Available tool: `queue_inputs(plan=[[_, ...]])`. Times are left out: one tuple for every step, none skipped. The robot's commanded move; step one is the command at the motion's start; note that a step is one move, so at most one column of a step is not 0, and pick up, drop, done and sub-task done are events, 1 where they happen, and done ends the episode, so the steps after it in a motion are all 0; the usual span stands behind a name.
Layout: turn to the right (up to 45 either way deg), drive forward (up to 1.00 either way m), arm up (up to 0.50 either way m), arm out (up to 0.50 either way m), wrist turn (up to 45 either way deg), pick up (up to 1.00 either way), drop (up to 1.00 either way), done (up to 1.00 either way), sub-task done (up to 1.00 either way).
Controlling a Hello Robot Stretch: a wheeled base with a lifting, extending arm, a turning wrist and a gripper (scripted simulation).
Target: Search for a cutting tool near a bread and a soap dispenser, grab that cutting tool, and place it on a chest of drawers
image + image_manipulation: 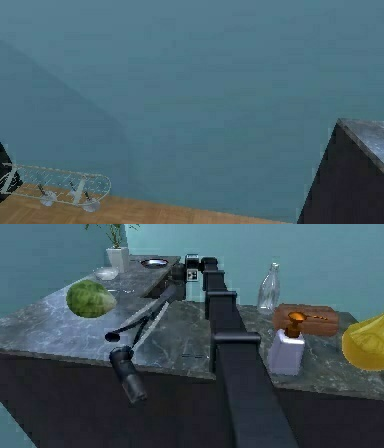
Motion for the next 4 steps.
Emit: queue_inputs(plan=[[0.0, 0.00, 0.00, -0.46, 0.0, 0.00, 0.00, 0.00, 0.00], [-45.0, 0.00, 0.00, 0.00, 0.0, 0.00, 0.00, 0.00, 0.00], [-39.0, 0.00, 0.00, 0.00, 0.0, 0.00, 0.00, 0.00, 0.00], [0.0, 1.00, 0.00, 0.00, 0.0, 0.00, 0.00, 0.00, 0.00]])
